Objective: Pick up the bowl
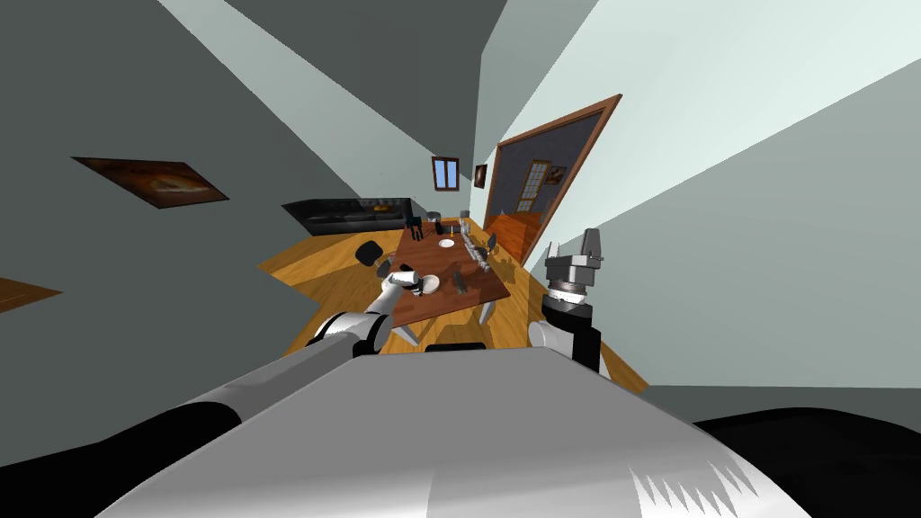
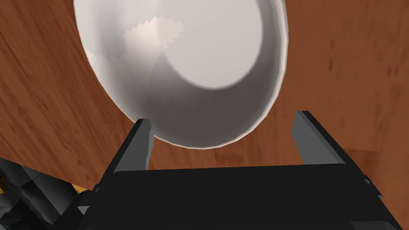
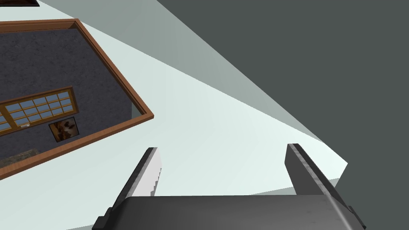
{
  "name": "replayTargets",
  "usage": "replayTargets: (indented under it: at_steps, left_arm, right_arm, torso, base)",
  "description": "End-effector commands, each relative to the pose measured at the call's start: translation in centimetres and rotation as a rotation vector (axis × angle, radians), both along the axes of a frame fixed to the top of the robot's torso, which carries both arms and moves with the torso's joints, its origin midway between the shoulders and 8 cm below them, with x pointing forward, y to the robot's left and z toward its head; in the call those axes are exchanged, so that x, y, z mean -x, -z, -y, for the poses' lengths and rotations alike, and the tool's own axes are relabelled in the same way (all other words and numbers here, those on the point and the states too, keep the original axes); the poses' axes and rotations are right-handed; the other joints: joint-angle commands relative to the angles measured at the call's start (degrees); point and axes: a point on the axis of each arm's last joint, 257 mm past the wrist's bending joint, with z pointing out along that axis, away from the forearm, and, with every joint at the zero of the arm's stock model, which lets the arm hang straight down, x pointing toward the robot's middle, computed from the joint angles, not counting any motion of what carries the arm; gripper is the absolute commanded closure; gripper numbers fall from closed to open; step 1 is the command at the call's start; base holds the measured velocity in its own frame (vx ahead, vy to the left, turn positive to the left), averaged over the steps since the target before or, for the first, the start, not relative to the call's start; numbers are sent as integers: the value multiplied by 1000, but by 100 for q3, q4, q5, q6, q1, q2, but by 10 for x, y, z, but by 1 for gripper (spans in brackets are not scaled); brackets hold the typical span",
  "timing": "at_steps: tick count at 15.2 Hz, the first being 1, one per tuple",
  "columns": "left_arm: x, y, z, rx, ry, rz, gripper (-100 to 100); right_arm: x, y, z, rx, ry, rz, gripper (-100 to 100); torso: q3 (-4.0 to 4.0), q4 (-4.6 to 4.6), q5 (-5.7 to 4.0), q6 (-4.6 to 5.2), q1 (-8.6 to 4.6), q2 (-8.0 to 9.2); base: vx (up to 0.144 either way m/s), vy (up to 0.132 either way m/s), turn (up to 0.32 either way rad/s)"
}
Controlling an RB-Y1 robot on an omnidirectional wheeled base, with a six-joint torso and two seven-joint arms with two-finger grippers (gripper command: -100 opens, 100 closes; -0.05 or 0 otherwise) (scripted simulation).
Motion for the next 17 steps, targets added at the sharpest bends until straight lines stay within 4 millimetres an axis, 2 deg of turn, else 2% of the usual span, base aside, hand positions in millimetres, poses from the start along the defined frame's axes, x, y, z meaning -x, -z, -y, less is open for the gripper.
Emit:
replayTargets:
  at_steps: [1,4,6,11,12,13,15,17]
  left_arm:
    - [6,3,7,9,7,-47,-100]
    - [15,8,14,18,14,-93,-100]
    - [26,10,27,32,27,-159,-100]
    - [37,11,40,44,41,-220,-100]
    - [35,11,38,42,38,-207,-100]
    - [40,20,27,45,28,-210,-100]
    - [45,27,18,46,19,-210,-100]
    - [46,30,14,46,16,-209,-100]
  right_arm:
    - [0,0,0,0,0,0,0]
    - [0,0,0,0,0,0,0]
    - [0,0,0,0,0,0,0]
    - [0,0,0,0,0,0,0]
    - [0,0,0,0,0,0,0]
    - [0,0,0,0,0,0,0]
    - [0,0,0,0,0,0,0]
    - [0,0,0,0,0,0,0]
  torso:
    - [0,0,0,0,0,0]
    - [0,0,0,0,1,1]
    - [0,-1,0,0,1,0]
    - [-1,-1,0,-1,-2,-2]
    - [-1,-1,0,-1,-1,-1]
    - [0,-1,0,-2,1,1]
    - [-2,-2,-1,-1,-6,-2]
    - [-4,-3,-2,-1,-11,-6]
  base:
    - [18,-13,2]
    - [13,-9,2]
    - [16,-14,2]
    - [20,-16,0]
    - [10,-8,-1]
    - [19,-28,-80]
    - [35,-45,-93]
    - [31,-42,-50]
